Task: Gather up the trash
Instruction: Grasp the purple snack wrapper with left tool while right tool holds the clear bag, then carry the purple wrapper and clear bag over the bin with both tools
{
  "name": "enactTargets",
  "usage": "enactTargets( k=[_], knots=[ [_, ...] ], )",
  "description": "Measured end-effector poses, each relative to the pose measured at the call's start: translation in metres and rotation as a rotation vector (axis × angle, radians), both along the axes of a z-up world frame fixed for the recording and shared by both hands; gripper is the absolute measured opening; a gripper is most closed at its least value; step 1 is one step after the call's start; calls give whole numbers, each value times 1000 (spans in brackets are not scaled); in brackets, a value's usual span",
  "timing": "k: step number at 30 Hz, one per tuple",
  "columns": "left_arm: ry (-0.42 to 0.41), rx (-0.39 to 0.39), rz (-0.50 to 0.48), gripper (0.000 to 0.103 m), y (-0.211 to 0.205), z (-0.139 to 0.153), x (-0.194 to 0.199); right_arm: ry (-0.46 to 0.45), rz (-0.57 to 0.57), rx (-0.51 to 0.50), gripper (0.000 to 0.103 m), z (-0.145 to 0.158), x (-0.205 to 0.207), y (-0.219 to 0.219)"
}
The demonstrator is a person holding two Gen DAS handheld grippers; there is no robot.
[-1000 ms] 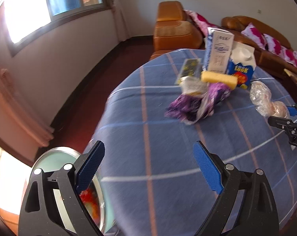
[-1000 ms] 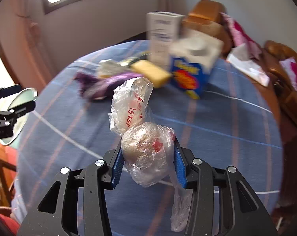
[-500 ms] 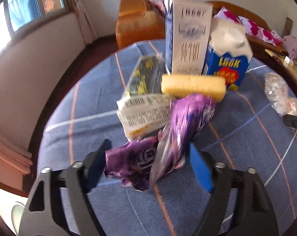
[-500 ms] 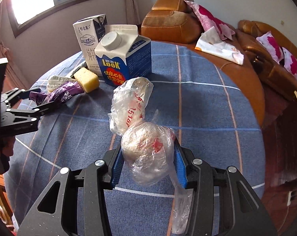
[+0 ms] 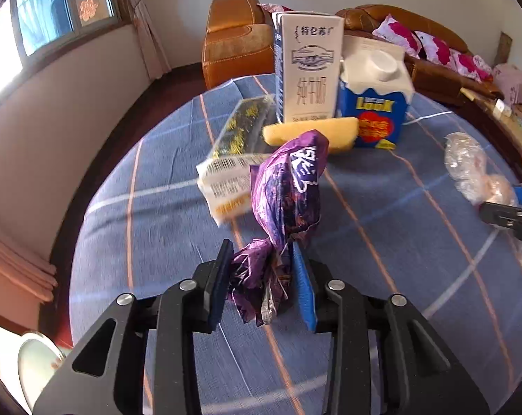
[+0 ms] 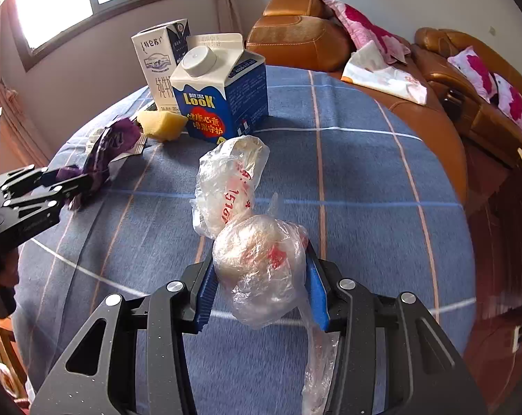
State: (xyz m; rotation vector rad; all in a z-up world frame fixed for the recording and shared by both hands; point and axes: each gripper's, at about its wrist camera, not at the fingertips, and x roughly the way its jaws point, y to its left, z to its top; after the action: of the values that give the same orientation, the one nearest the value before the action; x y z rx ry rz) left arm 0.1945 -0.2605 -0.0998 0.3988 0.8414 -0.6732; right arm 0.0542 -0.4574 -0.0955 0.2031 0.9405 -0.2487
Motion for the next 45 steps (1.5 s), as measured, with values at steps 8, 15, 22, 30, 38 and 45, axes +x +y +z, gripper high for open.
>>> enactTargets(
  k=[8,15,22,30,38,45],
  knots=[
    [45,-2,64,33,41,23,-46,-26,-11,14,45,11,-20,13],
    [16,26,137,33,78,28,-77,-33,11,3,45,13,-30,43],
    [-36,37,193,33,108,36,-92,-46,43,9,45,18,-32,76],
    [-67,24,261,34,146,43,-103,-58,105,-2,45,26,-27,118],
    [-67,19,343,34,188,40,-102,-59,173,-1,45,27,-13,160],
    [-76,16,410,34,221,40,-98,-67,226,12,45,29,-2,192]
  ],
)
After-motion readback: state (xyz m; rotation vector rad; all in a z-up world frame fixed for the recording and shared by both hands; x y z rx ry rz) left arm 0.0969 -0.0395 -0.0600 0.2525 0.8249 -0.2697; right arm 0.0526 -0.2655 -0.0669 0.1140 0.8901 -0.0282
